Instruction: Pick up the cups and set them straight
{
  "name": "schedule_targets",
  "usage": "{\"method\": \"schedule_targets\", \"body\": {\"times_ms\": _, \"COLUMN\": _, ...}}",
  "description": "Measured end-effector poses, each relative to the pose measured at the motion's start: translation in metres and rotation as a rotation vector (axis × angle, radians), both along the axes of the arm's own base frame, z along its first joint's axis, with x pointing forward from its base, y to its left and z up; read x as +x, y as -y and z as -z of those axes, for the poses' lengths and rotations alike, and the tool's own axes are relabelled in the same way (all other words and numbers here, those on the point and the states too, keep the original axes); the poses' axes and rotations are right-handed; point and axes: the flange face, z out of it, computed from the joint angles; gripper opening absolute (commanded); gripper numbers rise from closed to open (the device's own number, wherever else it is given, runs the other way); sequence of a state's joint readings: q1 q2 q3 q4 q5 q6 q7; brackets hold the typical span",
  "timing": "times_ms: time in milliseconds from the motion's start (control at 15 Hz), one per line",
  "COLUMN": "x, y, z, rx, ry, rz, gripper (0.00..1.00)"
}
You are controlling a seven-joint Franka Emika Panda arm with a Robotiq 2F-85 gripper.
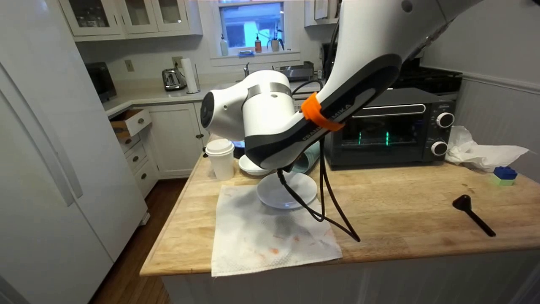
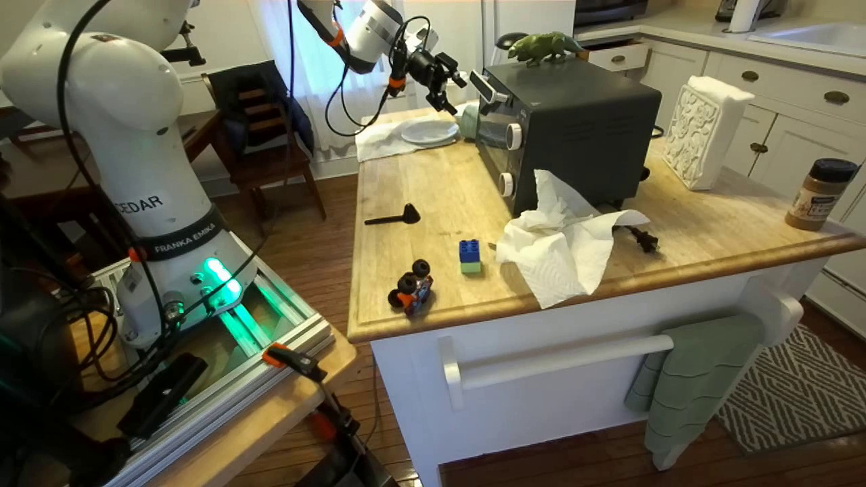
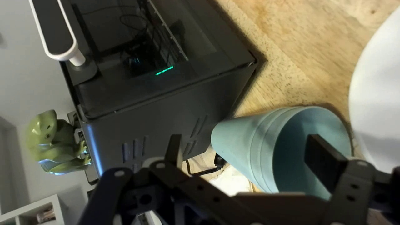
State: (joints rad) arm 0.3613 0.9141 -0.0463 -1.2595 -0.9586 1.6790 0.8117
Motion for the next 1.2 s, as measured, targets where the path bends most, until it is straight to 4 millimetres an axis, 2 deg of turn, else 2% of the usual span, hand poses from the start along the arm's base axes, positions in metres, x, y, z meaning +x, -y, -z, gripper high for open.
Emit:
{"method": "schedule_targets", "body": {"times_ms": 200, "x": 0.013, "y": 0.007, "z": 0.011, "rx": -0.041, "ry": 0.021, "rz": -0.016, "gripper": 1.00}}
{"method": "schedule_targets", "body": {"times_ms": 267, "x": 0.016, "y": 0.009, "z": 0.014, "rx": -0.051, "ry": 0.027, "rz": -0.018, "gripper": 0.95}}
{"method": "schedule_targets", "body": {"times_ms": 400, "x": 0.022, "y": 0.013, "z": 0.020, "rx": -0.061, "ry": 0.028, "rz": -0.019, "gripper": 0.77}}
{"method": "schedule_targets", "body": {"times_ms": 800, "x": 0.034, "y": 0.021, "z": 0.035, "rx": -0.083, "ry": 0.014, "rz": -0.030, "gripper": 0.32}}
{"method": "schedule_targets", "body": {"times_ms": 1133, "x": 0.040, "y": 0.026, "z": 0.038, "rx": -0.089, "ry": -0.001, "rz": -0.050, "gripper": 0.00}}
{"method": "schedule_targets", "body": {"times_ms": 1200, "x": 0.041, "y": 0.026, "z": 0.038, "rx": -0.088, "ry": -0.004, "rz": -0.057, "gripper": 0.00}}
